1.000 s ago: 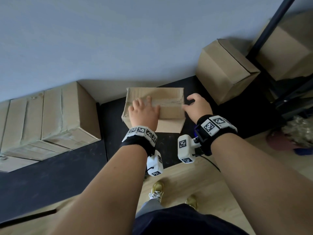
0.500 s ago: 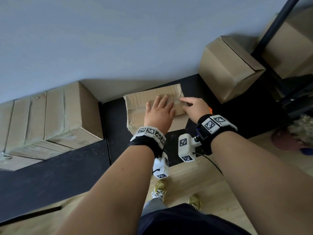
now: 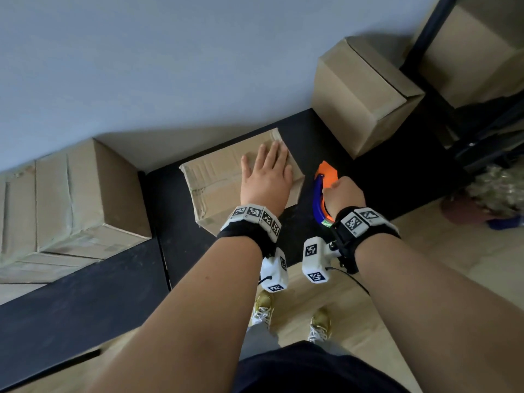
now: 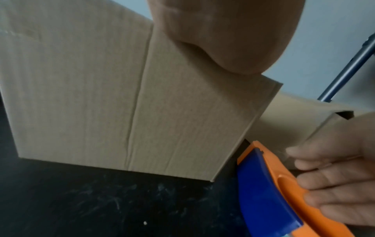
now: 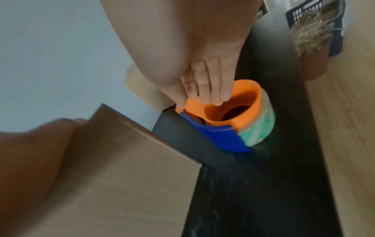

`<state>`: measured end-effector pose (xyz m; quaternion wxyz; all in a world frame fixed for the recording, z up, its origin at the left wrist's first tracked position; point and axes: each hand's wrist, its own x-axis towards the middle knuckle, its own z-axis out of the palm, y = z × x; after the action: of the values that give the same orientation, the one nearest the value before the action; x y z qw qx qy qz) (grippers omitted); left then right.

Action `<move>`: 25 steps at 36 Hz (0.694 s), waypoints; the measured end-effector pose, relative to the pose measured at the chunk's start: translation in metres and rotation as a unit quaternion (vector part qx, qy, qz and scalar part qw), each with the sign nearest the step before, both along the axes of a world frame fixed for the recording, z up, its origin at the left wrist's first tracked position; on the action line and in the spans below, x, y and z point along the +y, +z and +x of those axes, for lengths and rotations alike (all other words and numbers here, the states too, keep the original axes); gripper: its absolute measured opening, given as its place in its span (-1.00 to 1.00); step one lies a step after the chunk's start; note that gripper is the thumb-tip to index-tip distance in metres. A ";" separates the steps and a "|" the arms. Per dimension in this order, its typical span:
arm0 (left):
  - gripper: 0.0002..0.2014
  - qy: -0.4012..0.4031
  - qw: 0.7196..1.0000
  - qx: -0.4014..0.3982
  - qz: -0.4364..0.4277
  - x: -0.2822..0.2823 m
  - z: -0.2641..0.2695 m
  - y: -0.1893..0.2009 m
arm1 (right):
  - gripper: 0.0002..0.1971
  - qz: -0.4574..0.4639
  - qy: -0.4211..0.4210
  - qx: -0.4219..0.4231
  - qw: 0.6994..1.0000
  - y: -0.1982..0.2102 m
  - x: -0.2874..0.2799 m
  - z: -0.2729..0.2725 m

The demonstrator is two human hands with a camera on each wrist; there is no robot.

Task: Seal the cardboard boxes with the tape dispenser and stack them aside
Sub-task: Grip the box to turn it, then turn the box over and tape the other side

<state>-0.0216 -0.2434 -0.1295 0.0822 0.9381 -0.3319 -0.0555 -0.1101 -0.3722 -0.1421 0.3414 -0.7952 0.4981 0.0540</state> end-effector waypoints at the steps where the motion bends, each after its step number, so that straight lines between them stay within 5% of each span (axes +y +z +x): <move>1: -0.48 0.002 1.000 -0.005 -0.001 0.000 -0.001 -0.002 | -0.66 0.012 -0.014 0.004 1.000 -0.006 0.000 -0.003; 10: -0.48 0.012 1.000 -0.028 0.001 -0.001 -0.002 -0.010 | -0.16 0.013 0.114 0.095 0.989 -0.027 0.005 0.002; 15: -0.48 0.018 1.000 -0.020 0.003 -0.004 -0.001 -0.009 | -0.30 0.042 0.118 0.186 0.974 -0.030 0.006 0.012; 19: -0.48 0.026 0.999 -0.018 0.006 -0.005 -0.002 -0.009 | -0.26 0.064 0.078 0.101 0.990 -0.035 -0.002 0.010; 23: -0.48 0.069 0.998 -0.002 0.000 -0.010 -0.006 -0.007 | -0.46 0.023 0.062 -0.024 0.997 -0.023 0.000 0.000; 25: -0.48 0.097 0.995 0.011 -0.005 -0.014 -0.009 -0.006 | -0.54 0.055 0.037 0.014 0.998 -0.011 0.000 -0.001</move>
<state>-0.0309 -0.2575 -0.1359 0.0956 0.9648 -0.2385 -0.0561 -0.1113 -0.3727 -0.1535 0.3756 -0.7922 0.4695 0.1049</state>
